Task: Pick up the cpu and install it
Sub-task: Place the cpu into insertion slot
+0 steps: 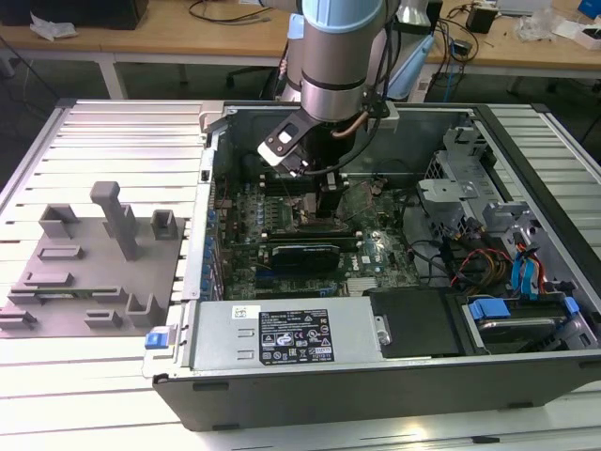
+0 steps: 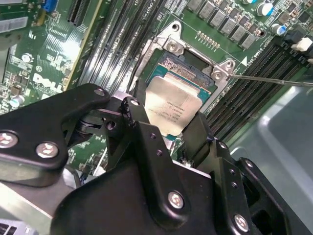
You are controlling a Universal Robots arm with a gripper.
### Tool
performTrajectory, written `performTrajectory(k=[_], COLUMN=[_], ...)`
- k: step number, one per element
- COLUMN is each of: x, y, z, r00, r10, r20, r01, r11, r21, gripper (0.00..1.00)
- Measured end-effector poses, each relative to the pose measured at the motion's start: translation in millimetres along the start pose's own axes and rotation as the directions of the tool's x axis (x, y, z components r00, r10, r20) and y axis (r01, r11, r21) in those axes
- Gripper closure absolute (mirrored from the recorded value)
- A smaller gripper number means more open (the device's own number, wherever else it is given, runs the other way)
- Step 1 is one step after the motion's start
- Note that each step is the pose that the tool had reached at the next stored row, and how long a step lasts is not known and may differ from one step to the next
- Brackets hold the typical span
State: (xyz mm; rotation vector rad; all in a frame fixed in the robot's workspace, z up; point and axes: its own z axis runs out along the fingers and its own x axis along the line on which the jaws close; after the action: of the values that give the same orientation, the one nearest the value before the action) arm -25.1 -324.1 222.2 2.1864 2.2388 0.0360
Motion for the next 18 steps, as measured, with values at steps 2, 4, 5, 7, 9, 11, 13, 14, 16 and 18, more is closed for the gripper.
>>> performTrajectory(k=[2, 4, 5, 7, 9, 11, 13, 14, 16, 18], x=[0.4, 0.7, 1.0, 1.0, 1.0, 1.0, 1.0, 1.0, 1.5, 2.7], y=[0.0, -0.1, -0.2, -0.2, -0.3, -0.3, -0.3, -0.3, -0.4, -0.3], z=[3.2, 7.1, 8.0, 9.5, 12.3, 13.9, 14.0, 14.1, 14.7, 15.5], r00=[1.0, 0.9999, 0.9999, 0.9999, 0.9999, 0.9999, 0.9999, 0.9999, 0.9999, 0.9999], r10=[0.006, 0.013, 0.014, 0.014, 0.013, 0.013, 0.013, 0.013, 0.014, 0.013], r20=[-0.0005, -0.0017, -0.0026, -0.003, -0.0029, -0.003, -0.0028, -0.0028, -0.0031, -0.0031], r01=[-0.006, -0.013, -0.014, -0.014, -0.013, -0.013, -0.013, -0.013, -0.014, -0.013], r11=[1.0, 0.9999, 0.9999, 0.9999, 0.9999, 0.9999, 0.9999, 0.9999, 0.9999, 0.9999], r21=[0.0, -0.0001, -0.0002, -0.0001, -0.0001, -0.0002, 0.0, 0.0, -0.0002, -0.0002], gripper=[0.45, 0.45, 0.45, 0.45, 0.45, 0.45, 0.45, 0.45, 0.45, 0.45])
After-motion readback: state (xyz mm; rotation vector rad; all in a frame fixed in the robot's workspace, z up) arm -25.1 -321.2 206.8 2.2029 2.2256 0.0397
